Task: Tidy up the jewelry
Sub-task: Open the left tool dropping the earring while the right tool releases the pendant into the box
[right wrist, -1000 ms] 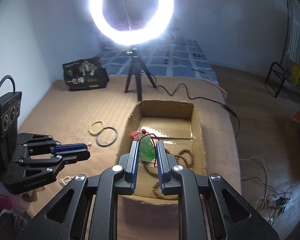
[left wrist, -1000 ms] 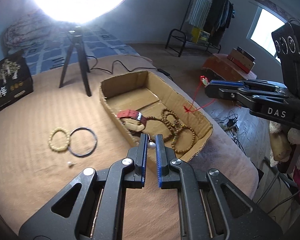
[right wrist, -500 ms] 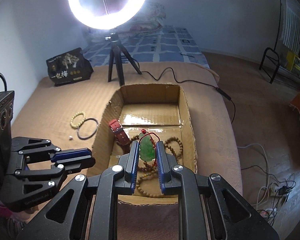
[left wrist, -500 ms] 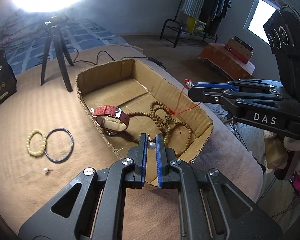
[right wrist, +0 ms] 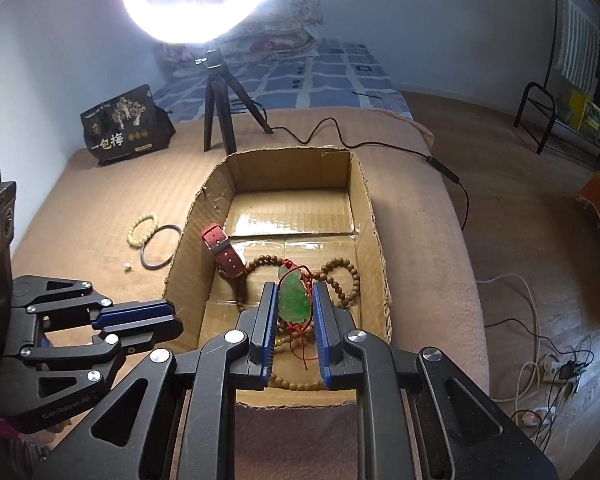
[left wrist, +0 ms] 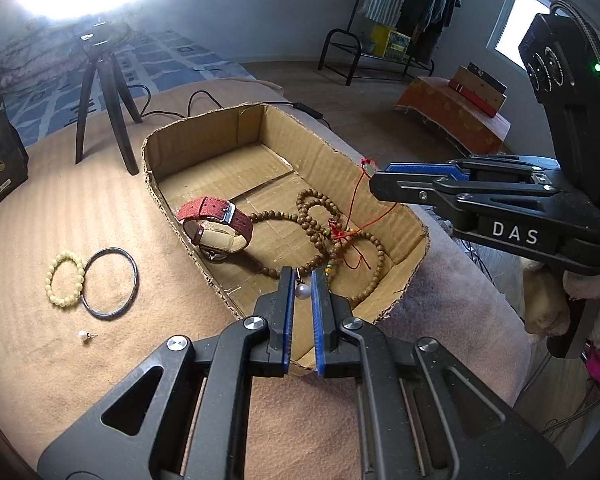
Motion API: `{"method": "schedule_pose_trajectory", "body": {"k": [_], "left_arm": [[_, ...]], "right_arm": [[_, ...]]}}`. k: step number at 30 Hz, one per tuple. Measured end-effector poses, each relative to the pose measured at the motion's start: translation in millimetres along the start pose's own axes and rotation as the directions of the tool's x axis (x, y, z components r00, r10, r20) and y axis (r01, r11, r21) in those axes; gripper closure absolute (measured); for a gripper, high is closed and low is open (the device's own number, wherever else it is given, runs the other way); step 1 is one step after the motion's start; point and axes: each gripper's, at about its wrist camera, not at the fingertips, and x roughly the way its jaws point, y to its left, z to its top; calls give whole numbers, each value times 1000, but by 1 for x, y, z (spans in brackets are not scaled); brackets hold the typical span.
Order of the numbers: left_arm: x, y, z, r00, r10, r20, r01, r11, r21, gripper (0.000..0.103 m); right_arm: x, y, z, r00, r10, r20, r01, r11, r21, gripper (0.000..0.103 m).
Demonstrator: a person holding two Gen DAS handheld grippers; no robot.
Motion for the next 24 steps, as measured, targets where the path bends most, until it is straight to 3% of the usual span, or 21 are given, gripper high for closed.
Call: {"method": "schedule_pose_trajectory", "body": {"k": [2,4,6,8,10,11,12,14,24], "left_arm": [[-1,-1,0,1000,6,1,-6,1000,5,97],[-1,-1,0,1000,9,-4,-9,1000,6,97],[-2,-1,-1,1000,14,-9,-14,1000,5,96],[-2,0,-2,1000,20,-15,-20,1000,2,96],[-2,0,-3,1000,24,-19,-24,1000,-1,95],[-2,1,-3,999,27,-21,-27,1000,-2,85],[-3,2,-3,999,30,-21,-30,1000,-5,67],[-7,4,-4,999,38,0,-38,999,-12,52],[-23,11,-8,998,59,17,-59,998,-9,52]], "right_arm": [[1,0,0,1000,-6,-3,6,1000,5,87],[1,1,1,1000,-13,-9,13,1000,9,79],[0,1,1,1000,-26,0,26,1000,12,55],[-3,2,1,999,-33,12,33,999,16,47],[-3,2,1,999,-38,13,38,999,19,46],[-4,3,1,999,-44,10,44,999,18,46],[-4,3,1,999,-52,8,52,998,16,43],[-5,4,1,998,-70,9,70,997,13,38],[-11,13,1,998,-64,9,64,998,12,35]]}}
